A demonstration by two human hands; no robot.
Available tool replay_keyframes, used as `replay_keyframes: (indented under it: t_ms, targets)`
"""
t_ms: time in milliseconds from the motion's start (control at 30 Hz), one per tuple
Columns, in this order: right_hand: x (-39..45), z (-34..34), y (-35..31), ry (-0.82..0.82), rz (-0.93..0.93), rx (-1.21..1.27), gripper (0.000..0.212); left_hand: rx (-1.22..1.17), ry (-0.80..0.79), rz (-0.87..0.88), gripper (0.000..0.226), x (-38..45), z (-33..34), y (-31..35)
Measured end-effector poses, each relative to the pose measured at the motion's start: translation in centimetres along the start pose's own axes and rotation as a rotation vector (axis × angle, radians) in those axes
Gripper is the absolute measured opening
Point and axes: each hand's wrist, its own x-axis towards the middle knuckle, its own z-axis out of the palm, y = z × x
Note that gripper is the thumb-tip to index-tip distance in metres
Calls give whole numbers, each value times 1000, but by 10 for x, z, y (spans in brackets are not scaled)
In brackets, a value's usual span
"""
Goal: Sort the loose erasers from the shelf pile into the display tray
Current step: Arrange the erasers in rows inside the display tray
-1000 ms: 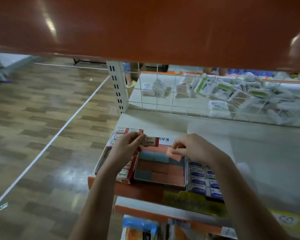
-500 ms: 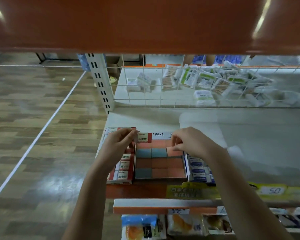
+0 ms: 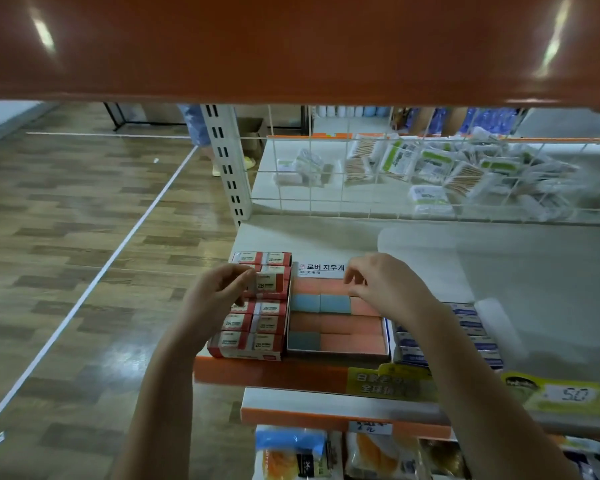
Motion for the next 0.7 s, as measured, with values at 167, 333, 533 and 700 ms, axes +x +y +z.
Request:
replay_keyframes:
  t_ms: [167,333,533,700]
  targets:
    - [8,5,-29,-45,-104,35,13,185,-25,-54,5,-7,-5,-17]
    - [11,17,-41,-83,-121,44,12,289,-75,-29,11,-2,7,-21]
    - [9,28,-47,-85,-106,67,13,651,127,127,16,-9,17,-17]
    - [7,34,-50,-64,-95,73,13,682,177,161,17,-11,24,-23]
